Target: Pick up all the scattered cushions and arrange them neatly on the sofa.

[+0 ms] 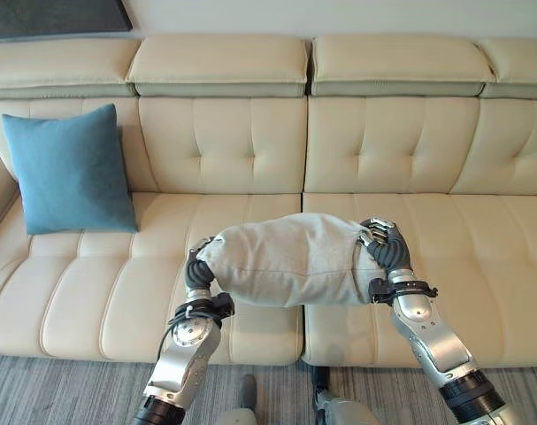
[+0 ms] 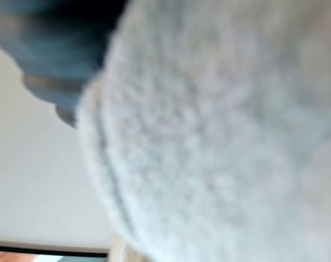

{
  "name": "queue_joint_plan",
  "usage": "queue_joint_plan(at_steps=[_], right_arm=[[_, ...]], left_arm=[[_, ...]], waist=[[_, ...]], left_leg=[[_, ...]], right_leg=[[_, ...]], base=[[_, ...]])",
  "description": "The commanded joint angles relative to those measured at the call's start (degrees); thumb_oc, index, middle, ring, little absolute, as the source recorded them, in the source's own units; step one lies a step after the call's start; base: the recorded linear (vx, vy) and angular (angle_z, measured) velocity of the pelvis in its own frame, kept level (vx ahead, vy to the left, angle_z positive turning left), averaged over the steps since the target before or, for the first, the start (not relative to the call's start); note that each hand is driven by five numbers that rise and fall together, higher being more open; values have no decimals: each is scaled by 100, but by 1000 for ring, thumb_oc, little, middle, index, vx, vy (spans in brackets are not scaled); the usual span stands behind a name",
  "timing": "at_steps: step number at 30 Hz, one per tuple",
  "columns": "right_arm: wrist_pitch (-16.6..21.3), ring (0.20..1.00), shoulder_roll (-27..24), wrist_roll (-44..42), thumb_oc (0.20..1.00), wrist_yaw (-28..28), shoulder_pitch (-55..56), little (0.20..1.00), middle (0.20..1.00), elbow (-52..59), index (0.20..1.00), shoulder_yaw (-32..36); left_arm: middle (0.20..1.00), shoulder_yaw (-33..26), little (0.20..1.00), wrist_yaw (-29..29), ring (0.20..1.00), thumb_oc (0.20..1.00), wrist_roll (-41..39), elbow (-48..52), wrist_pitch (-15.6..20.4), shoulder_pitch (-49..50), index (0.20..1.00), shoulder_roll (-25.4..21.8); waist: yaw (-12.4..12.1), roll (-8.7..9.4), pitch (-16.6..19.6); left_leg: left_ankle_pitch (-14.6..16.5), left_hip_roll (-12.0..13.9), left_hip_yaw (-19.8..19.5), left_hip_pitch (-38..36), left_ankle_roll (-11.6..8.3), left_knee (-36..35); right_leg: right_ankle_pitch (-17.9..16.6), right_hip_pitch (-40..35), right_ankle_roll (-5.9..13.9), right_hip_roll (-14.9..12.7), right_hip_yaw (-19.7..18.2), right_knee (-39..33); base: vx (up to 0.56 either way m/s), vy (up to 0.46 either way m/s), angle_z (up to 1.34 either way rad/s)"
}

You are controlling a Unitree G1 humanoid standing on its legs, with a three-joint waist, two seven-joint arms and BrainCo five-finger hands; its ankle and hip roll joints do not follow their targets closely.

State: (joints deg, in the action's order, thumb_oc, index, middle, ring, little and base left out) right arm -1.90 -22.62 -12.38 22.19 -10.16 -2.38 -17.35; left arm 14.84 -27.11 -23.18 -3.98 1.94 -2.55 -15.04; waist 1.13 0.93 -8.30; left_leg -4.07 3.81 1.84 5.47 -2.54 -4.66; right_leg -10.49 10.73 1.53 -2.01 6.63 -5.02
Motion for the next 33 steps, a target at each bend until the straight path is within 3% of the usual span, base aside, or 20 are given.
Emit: queue_joint_plan(at_steps=[1,7,12,13,14,15,16,17,19,20,24,26,27,29,33], right_arm=[[498,200,248,34,200,29,-1179,200,200,294,200,-34],[339,200,82,-59,200,379,-2850,200,200,-1523,200,-498],[149,200,-64,59,200,284,-3776,200,200,-2559,200,-812],[41,200,-285,126,200,170,-4409,200,200,-3201,200,-1094],[-40,410,-417,159,410,61,-4826,410,410,-3569,410,-1292],[-79,896,-503,149,896,-1,-5143,896,896,-3879,896,-1427],[-71,1000,-502,144,1000,-3,-5164,1000,1000,-3895,1000,-1434],[-204,1000,-721,84,1000,-172,-5766,1000,1000,-4656,1000,-1709],[-261,1000,-828,91,1000,-259,-6121,1000,1000,-5079,1000,-1856],[-316,1000,-994,-107,1000,-115,-6321,1000,1000,-5516,1000,-1683],[-207,1000,-1128,-777,1000,260,-6025,1000,1000,-5547,1000,-872],[101,1000,-1120,-1549,1000,530,-5452,1000,1000,-5204,1000,-21],[98,1000,-1113,-1548,1000,538,-5422,1000,1000,-5185,1000,-10],[747,1000,-1087,-1985,1000,1095,-4580,1000,1000,-4572,1000,1182],[1138,1000,-1139,-2451,1000,1114,-3880,1000,1000,-4488,1000,1922]], left_arm=[[200,613,200,41,200,200,484,-158,353,-1137,200,76],[200,891,200,-341,200,200,459,-1983,422,-2872,200,47],[200,862,200,-378,200,200,377,-2657,472,-3606,200,-144],[511,910,511,-351,511,511,111,-3163,506,-4043,511,-223],[953,911,953,-280,953,953,-233,-3480,565,-4306,953,-241],[1000,897,1000,-152,1000,1000,-556,-3701,616,-4508,1000,-305],[1000,892,1000,-144,1000,1000,-564,-3716,623,-4526,1000,-308],[1000,811,1000,73,1000,1000,-1286,-4308,673,-4914,1000,-434],[1000,741,1000,224,1000,1000,-1702,-4723,659,-5184,1000,-586],[1000,502,1000,264,1000,1000,-2194,-4916,710,-5420,1000,-836],[1000,-133,1000,250,1000,1000,-3196,-5156,804,-5383,1000,-997],[1000,-664,1000,241,1000,1000,-3775,-5150,894,-5108,1000,-1183],[1000,-654,1000,245,1000,1000,-3779,-5152,894,-5096,1000,-1186],[1000,-1167,1000,180,1000,1000,-3712,-4824,981,-4509,1000,-1401],[1000,-1388,1000,272,1000,1000,-3339,-4788,824,-3999,1000,-1695]], waist=[[86,136,-264],[152,164,-405],[156,182,-430],[149,192,-421],[153,195,-430],[158,182,-441],[163,179,-452],[149,165,-448],[143,148,-462],[95,100,-463],[84,42,-469],[101,-15,-427],[101,-10,-413],[87,-96,-374],[81,-139,-252]], left_leg=[[503,-211,13,-99,-121,-34],[292,-208,78,523,-215,-34],[245,-183,126,682,-274,-34],[214,-167,129,704,-305,-34],[193,-161,132,716,-329,-34],[175,-157,123,729,-348,-34],[175,-156,121,729,-348,-34],[127,-155,97,771,-396,-34],[93,-150,85,799,-423,-34],[67,-150,50,842,-452,-34],[63,-153,-11,867,-467,-34],[62,-164,-59,882,-460,-34],[96,-160,-66,860,-467,-34],[123,-168,-93,817,-452,-34],[182,-176,-113,744,-448,-34]], right_leg=[[1391,-591,414,-147,217,2],[1143,119,424,-134,102,2],[1099,290,438,-117,71,2],[1087,310,444,-116,89,2],[1074,329,448,-114,93,2],[1060,344,452,-116,93,2],[1060,343,452,-116,95,2],[1043,371,462,-122,129,2],[1034,388,470,-120,160,2],[1028,403,487,-124,204,2],[1055,401,506,-127,261,2],[1086,398,499,-131,302,2],[1120,375,506,-127,301,2],[1165,306,488,-146,340,2],[1225,226,487,-166,376,2]], base=[[-41,-13,0],[-29,-6,-3],[12,-13,-5],[15,-23,-8],[16,-24,-8],[-1,-7,-7],[-4,-18,-4],[0,0,0],[0,0,0],[8,-25,5],[25,-12,13],[56,-2,3],[68,7,7],[75,16,13],[60,22,10]])
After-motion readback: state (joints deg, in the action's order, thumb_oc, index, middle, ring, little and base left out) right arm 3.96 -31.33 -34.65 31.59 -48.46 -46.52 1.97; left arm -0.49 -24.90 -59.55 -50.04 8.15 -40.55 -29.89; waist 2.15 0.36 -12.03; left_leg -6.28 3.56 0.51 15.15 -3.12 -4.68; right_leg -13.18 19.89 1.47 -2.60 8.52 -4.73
